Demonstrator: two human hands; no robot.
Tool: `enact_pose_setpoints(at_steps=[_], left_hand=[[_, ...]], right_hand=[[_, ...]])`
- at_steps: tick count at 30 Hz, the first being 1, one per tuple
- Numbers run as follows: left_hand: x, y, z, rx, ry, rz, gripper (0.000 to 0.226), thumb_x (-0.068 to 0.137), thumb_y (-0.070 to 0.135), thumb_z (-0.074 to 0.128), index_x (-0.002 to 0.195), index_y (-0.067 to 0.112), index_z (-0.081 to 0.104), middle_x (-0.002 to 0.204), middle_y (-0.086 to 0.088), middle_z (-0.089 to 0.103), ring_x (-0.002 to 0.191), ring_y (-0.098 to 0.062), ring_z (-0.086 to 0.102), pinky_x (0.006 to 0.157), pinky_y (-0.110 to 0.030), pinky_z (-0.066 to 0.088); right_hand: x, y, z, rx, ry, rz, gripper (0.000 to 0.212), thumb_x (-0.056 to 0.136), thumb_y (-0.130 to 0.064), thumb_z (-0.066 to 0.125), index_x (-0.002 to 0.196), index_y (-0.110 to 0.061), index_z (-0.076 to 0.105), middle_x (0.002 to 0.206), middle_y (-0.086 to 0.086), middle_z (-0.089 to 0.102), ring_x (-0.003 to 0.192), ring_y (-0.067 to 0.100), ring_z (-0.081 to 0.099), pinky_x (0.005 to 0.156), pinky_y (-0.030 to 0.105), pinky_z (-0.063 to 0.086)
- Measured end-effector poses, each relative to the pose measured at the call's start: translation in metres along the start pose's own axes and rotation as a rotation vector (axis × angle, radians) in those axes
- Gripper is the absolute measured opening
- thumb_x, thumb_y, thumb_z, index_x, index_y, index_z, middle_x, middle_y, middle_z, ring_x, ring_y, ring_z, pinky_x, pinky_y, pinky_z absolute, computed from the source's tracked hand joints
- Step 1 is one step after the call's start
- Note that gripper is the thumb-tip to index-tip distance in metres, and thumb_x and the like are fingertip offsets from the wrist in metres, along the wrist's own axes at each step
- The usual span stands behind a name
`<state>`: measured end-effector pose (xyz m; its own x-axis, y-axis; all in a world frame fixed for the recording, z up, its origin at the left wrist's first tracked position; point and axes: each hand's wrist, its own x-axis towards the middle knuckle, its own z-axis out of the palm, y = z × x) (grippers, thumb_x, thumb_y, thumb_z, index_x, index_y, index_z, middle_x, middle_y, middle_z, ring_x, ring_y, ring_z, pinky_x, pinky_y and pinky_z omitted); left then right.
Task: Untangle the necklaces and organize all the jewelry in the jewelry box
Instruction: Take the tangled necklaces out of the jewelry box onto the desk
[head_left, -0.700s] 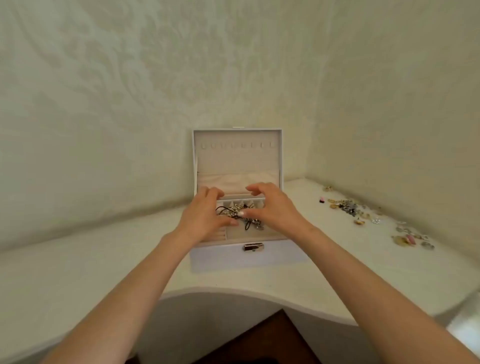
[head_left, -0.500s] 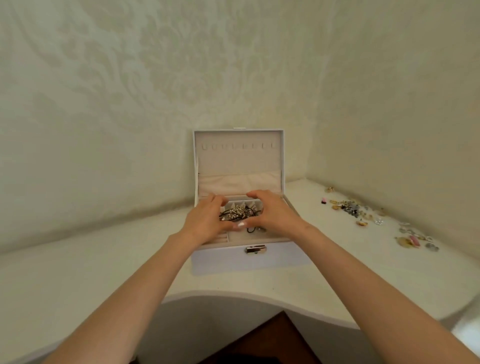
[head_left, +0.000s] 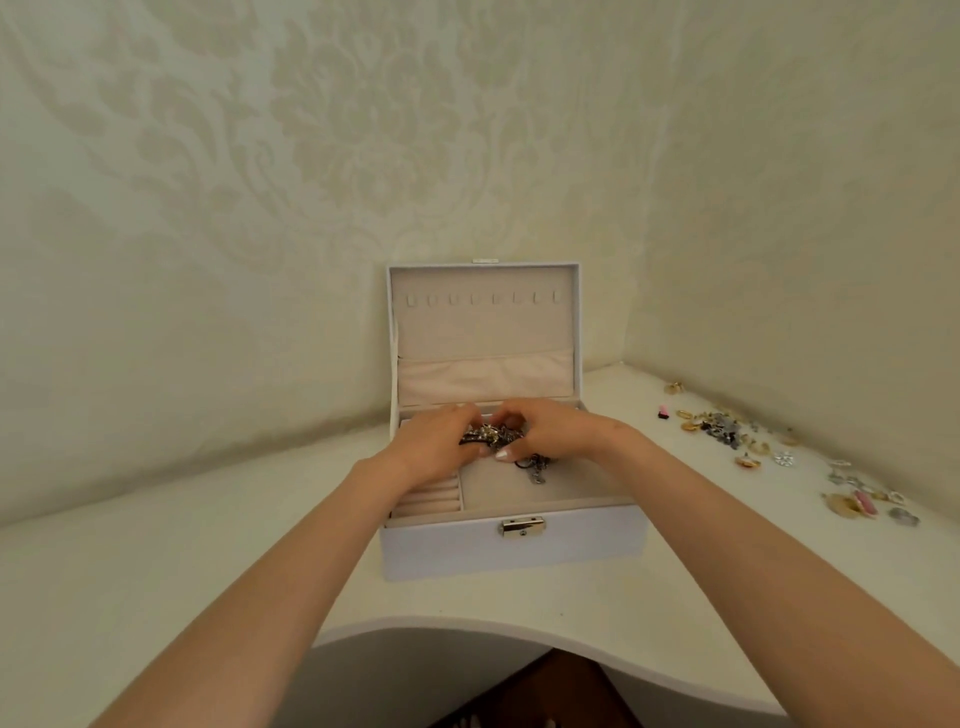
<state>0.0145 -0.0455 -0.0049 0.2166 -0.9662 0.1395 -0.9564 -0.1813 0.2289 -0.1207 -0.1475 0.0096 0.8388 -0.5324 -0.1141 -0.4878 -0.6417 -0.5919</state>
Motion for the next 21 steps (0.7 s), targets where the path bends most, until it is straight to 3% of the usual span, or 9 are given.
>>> enact_pose_setpoints(at_steps=[3, 7, 9, 11, 13, 14, 16, 18, 21], left_hand=[[0.000, -0.001, 0.002, 0.010, 0.052, 0.023, 0.033, 0.091, 0.034, 0.055, 0.119, 0.017, 0.050, 0.116, -0.006, 0.054, 0.106, -0.025, 0.054, 0.084, -0.034, 0.043], [0.001, 0.003, -0.004, -0.082, 0.129, 0.082, 0.029, 0.086, 0.019, 0.061, 0.112, 0.010, 0.055, 0.109, -0.011, 0.058, 0.100, -0.026, 0.055, 0.073, -0.028, 0.034], [0.004, 0.007, -0.012, -0.207, 0.180, 0.059, 0.023, 0.085, 0.014, 0.063, 0.106, 0.007, 0.057, 0.102, -0.012, 0.061, 0.094, -0.025, 0.055, 0.071, -0.028, 0.034], [0.008, 0.013, -0.023, -0.441, 0.231, -0.012, 0.014, 0.085, 0.016, 0.065, 0.096, 0.011, 0.058, 0.086, -0.005, 0.059, 0.079, -0.019, 0.053, 0.065, -0.027, 0.036], [0.011, 0.022, -0.036, -0.764, 0.246, -0.088, 0.013, 0.086, 0.019, 0.066, 0.091, 0.011, 0.056, 0.074, 0.000, 0.054, 0.065, -0.012, 0.049, 0.057, -0.023, 0.037], [0.012, 0.027, -0.041, -0.883, 0.252, -0.117, 0.015, 0.086, 0.019, 0.066, 0.094, 0.008, 0.058, 0.073, 0.000, 0.055, 0.064, -0.011, 0.049, 0.057, -0.022, 0.039], [0.014, 0.035, -0.046, -0.976, 0.290, -0.141, 0.023, 0.087, 0.019, 0.065, 0.101, 0.002, 0.060, 0.078, -0.003, 0.058, 0.070, -0.014, 0.054, 0.068, -0.028, 0.046], [0.014, 0.042, -0.049, -0.981, 0.308, -0.125, 0.026, 0.087, 0.023, 0.065, 0.102, 0.002, 0.062, 0.084, -0.006, 0.064, 0.079, -0.018, 0.060, 0.081, -0.036, 0.050], [0.013, 0.047, -0.050, -1.012, 0.253, -0.125, 0.033, 0.091, 0.031, 0.059, 0.111, 0.005, 0.059, 0.096, -0.008, 0.067, 0.085, -0.017, 0.067, 0.086, -0.035, 0.054]], right_hand=[[0.004, 0.001, 0.003, -0.084, 0.087, -0.032, 0.030, 0.085, -0.016, 0.068, 0.114, -0.016, 0.060, 0.095, -0.006, 0.057, 0.094, 0.013, 0.053, 0.083, 0.025, 0.040], [0.003, -0.001, 0.005, -0.086, 0.286, -0.093, 0.022, 0.083, -0.010, 0.068, 0.104, -0.012, 0.068, 0.100, 0.003, 0.066, 0.092, 0.013, 0.053, 0.071, 0.018, 0.039], [0.000, -0.005, 0.000, 0.001, 0.388, -0.101, 0.022, 0.081, -0.006, 0.069, 0.102, -0.010, 0.069, 0.099, 0.005, 0.066, 0.088, 0.012, 0.052, 0.069, 0.016, 0.038], [-0.005, -0.014, -0.009, 0.299, 0.454, -0.085, 0.018, 0.083, -0.001, 0.066, 0.099, -0.009, 0.067, 0.088, 0.006, 0.063, 0.076, 0.015, 0.057, 0.065, 0.022, 0.046], [-0.011, -0.025, -0.018, 0.749, 0.402, -0.063, 0.016, 0.089, 0.004, 0.057, 0.101, -0.006, 0.063, 0.086, 0.009, 0.061, 0.070, 0.019, 0.060, 0.055, 0.025, 0.055], [-0.014, -0.029, -0.022, 0.912, 0.348, -0.069, 0.016, 0.091, 0.004, 0.052, 0.103, -0.003, 0.061, 0.089, 0.012, 0.062, 0.074, 0.021, 0.063, 0.058, 0.027, 0.058], [-0.018, -0.033, -0.026, 1.078, 0.232, -0.105, 0.019, 0.095, 0.002, 0.044, 0.104, -0.002, 0.061, 0.094, 0.013, 0.064, 0.083, 0.022, 0.064, 0.067, 0.031, 0.058], [-0.020, -0.031, -0.028, 1.197, 0.103, -0.151, 0.019, 0.091, -0.001, 0.043, 0.100, -0.001, 0.060, 0.088, 0.011, 0.062, 0.080, 0.020, 0.061, 0.073, 0.033, 0.055], [-0.020, -0.024, -0.028, 1.257, -0.044, -0.218, 0.025, 0.084, -0.009, 0.056, 0.107, 0.000, 0.058, 0.080, 0.007, 0.056, 0.073, 0.017, 0.055, 0.067, 0.030, 0.049]])
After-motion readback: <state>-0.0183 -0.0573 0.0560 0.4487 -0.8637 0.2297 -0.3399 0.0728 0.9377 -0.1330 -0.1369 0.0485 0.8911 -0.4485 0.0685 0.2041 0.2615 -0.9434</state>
